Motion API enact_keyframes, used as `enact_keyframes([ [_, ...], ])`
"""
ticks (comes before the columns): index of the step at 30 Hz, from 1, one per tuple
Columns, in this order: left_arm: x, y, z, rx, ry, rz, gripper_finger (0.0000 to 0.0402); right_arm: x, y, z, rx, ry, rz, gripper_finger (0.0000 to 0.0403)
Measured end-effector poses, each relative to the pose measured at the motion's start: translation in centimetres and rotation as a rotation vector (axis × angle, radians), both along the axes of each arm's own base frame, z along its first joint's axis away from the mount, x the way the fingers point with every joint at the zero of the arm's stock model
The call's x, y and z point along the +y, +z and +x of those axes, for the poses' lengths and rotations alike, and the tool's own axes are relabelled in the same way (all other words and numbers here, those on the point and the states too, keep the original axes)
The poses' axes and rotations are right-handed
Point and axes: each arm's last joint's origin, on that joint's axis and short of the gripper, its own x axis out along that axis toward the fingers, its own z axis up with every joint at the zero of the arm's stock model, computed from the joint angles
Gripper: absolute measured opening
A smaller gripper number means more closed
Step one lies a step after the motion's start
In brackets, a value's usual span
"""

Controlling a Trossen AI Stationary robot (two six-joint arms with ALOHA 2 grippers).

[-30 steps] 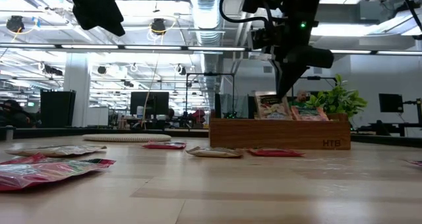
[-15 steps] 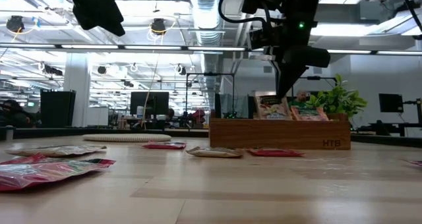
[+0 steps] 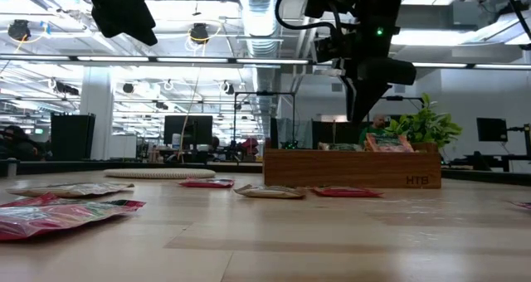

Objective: Pick & Place Tea
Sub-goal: Put the brown tea bag into the middle section of the wooden organizer

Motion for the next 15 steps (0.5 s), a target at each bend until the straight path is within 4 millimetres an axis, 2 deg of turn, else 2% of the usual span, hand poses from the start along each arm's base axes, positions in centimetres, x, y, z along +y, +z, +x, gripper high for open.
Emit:
enact_keyframes([
  [7, 0.2, 0.0, 0.1, -0.008, 0.006, 0.031, 0.0149, 0.6, 1.5, -0.6, 0.057, -0.07, 0.007, 0.0097],
  [11, 1.0, 0.3, 1.1, -0.052, -0.009, 0.055, 0.0149, 2.3, 3.3, -1.9, 0.013, -0.072, 0.02, 0.0098],
  [15, 1.8, -0.1, 2.9, -0.076, -0.09, 0.052, 0.0149, 4.4, 5.7, -3.8, -0.09, -0.068, 0.047, 0.0098],
])
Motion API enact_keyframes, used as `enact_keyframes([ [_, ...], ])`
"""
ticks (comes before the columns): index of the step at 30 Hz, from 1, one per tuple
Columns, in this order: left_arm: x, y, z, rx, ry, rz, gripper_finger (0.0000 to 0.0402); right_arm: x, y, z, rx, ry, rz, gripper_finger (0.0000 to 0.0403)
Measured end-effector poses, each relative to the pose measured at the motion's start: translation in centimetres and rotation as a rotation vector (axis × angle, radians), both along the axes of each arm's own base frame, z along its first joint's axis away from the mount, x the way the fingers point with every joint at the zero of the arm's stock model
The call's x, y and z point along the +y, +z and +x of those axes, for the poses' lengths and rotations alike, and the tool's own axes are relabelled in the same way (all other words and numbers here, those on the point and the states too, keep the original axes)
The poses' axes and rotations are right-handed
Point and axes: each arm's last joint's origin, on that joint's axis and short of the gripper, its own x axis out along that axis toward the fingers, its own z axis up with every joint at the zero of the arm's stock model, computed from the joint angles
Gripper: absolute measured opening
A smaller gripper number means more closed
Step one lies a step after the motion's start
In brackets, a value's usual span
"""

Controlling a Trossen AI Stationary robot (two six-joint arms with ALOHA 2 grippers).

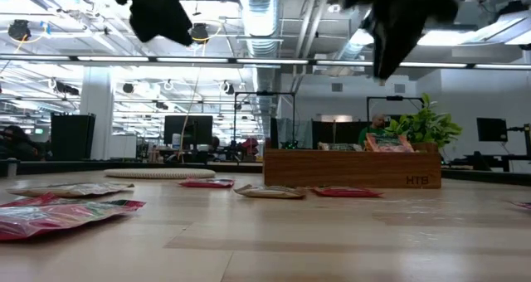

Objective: Pick & Place Tea
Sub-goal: Put the brown tea bag into the middle section of the wooden organizer

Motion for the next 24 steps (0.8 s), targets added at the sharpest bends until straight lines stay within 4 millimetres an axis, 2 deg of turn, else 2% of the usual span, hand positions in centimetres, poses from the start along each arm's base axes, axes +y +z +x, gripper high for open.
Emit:
enact_keyframes([
  [4, 0.7, -1.1, 1.2, 0.061, -0.064, -0.06, 0.0149, 1.7, 2.4, -2.2, -0.133, -0.058, 0.056, 0.0098],
  [7, 0.8, -2.3, 0.4, 0.217, -0.039, -0.131, 0.0149, 2.9, 3.7, -3.9, -0.204, -0.11, 0.108, 0.0098],
  [11, 1.1, -3.4, -1.6, 0.441, 0.036, -0.136, 0.0149, 4.4, 4.7, -5.5, -0.271, -0.122, 0.134, 0.0098],
  [15, 1.2, -4.0, -2.2, 0.542, 0.07, -0.144, 0.0149, 5.7, 4.9, -6.1, -0.32, -0.097, 0.084, 0.0098],
  [24, 0.6, -5.8, -0.3, 0.574, 0.019, -0.221, 0.0149, 6.8, 3.7, -5.4, -0.307, -0.075, 0.027, 0.0098],
])
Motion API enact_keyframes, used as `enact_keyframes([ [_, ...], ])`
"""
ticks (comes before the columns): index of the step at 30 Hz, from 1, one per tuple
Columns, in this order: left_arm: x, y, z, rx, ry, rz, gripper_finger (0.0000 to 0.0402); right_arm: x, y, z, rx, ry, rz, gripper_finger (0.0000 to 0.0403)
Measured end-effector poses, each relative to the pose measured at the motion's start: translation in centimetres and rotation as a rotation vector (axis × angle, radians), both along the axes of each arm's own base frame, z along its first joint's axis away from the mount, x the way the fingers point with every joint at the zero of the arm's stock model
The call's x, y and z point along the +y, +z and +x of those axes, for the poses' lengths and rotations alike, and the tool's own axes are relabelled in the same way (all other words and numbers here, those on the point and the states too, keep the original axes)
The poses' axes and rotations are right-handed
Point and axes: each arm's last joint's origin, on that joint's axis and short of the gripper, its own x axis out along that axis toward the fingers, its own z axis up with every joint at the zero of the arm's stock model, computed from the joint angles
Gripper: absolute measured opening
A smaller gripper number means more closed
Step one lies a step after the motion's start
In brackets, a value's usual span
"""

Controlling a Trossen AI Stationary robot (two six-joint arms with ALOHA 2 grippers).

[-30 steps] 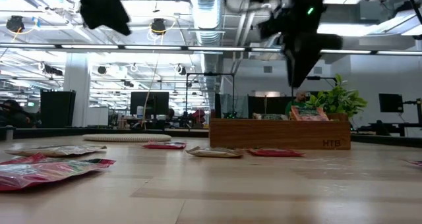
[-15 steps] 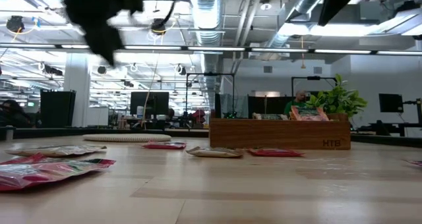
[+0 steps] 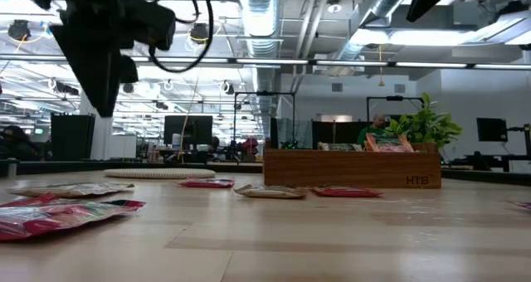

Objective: Pick & Place Tea
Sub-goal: Put the brown tea bag into the middle section of the wooden organizer

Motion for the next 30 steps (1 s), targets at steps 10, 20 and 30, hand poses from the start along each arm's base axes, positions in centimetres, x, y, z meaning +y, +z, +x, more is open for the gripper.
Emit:
enact_keyframes([
  [10, -0.4, -3.8, 1.5, 0.139, -0.089, 0.048, 0.0231, 0.5, -0.7, 0.5, 0.02, 0.006, -0.009, 0.0098],
  [20, -0.2, -6.4, 2.5, 0.195, -0.192, 0.068, 0.0282, 0.6, -0.6, 0.6, 0.008, 0.006, 0.002, 0.0098],
  [30, 0.7, -6.9, 3.0, 0.181, -0.205, 0.14, 0.0234, 0.7, -0.6, 0.6, -0.001, 0.016, 0.005, 0.0098],
])
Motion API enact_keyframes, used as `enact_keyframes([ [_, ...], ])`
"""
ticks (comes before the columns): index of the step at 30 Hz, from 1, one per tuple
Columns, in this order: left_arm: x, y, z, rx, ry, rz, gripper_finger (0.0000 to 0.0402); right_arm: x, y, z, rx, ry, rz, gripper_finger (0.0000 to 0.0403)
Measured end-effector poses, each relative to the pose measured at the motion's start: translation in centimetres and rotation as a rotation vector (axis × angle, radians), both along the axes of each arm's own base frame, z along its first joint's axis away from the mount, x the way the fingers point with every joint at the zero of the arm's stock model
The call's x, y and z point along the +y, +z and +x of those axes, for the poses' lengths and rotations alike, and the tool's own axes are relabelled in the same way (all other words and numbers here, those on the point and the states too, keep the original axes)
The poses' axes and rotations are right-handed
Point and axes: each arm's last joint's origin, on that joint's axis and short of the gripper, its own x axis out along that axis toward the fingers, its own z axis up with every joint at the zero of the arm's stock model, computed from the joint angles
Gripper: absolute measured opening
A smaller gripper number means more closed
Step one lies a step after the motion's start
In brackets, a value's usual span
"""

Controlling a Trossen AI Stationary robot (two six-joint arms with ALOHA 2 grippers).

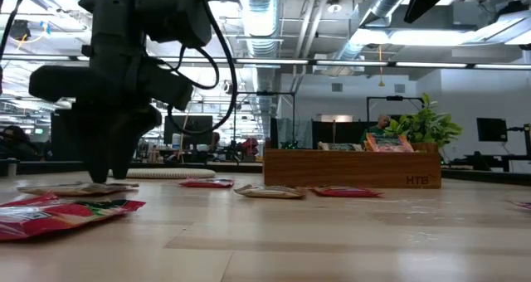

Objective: Pick & Place Tea
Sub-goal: Put the brown tea bag into the middle section of the wooden organizer

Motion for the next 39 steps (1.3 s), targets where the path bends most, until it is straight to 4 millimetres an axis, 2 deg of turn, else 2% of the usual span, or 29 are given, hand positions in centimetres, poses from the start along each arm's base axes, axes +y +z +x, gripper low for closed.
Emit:
enact_keyframes([
  [4, -0.2, -0.7, 0.3, 0.023, -0.006, -0.023, 0.0209, 0.0, 0.0, 0.0, 0.0, 0.001, 0.0, 0.0098],
  [8, -0.2, -1.6, 0.4, 0.055, -0.006, -0.026, 0.0203, 0.0, 0.0, 0.0, -0.002, 0.001, 0.001, 0.0098],
  [14, -0.2, -1.7, 0.4, 0.058, -0.006, -0.028, 0.0187, 0.0, 0.0, 0.0, -0.004, 0.002, 0.001, 0.0098],
  [17, -0.2, -1.7, 0.4, 0.058, 0.0, -0.028, 0.015, 0.0, 0.0, 0.0, -0.004, 0.003, 0.001, 0.0098],
  [24, -0.2, -1.5, 0.4, 0.038, 0.02, -0.028, 0.0019, 0.1, 0.1, 0.2, -0.02, 0.003, 0.011, 0.0098],
  [30, 0.0, 0.4, -0.1, -0.026, 0.039, -0.006, 0.0001, 0.1, 0.1, 0.2, -0.028, 0.002, 0.015, 0.0098],
  [35, 0.2, 3.1, -1.1, -0.098, 0.085, -0.008, 0.0, 0.3, 0.2, 0.6, -0.065, 0.004, 0.034, 0.0098],
  [39, 0.4, 6.2, -1.6, -0.208, 0.117, -0.003, 0.0, 0.6, 0.5, 1.3, -0.132, 0.019, 0.064, 0.0098],
])
